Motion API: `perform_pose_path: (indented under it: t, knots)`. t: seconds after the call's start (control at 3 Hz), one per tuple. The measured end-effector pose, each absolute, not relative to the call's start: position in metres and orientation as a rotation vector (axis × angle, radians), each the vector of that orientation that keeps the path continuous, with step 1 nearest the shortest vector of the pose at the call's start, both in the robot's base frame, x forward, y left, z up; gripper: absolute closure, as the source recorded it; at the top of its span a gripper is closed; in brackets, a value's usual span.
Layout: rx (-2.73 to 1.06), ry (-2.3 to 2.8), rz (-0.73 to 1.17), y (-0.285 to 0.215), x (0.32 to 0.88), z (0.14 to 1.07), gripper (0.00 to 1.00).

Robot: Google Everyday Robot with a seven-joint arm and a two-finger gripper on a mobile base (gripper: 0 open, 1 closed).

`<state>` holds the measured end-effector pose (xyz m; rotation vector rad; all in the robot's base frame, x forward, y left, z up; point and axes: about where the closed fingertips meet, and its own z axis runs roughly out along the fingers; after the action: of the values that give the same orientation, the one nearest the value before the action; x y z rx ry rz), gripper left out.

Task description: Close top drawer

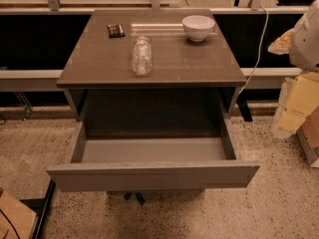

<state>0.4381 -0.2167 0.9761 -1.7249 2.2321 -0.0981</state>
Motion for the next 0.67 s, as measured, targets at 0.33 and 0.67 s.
perform_pose_path:
  t: [0.33, 0.67]
  knots:
    - [-1.725, 2.232, -0.098, -0.2167, 0.4381, 0.9761, 0.00]
    - [-1.721, 2.226, -0.106, -0.2164, 0.4383, 0.9776, 0.17]
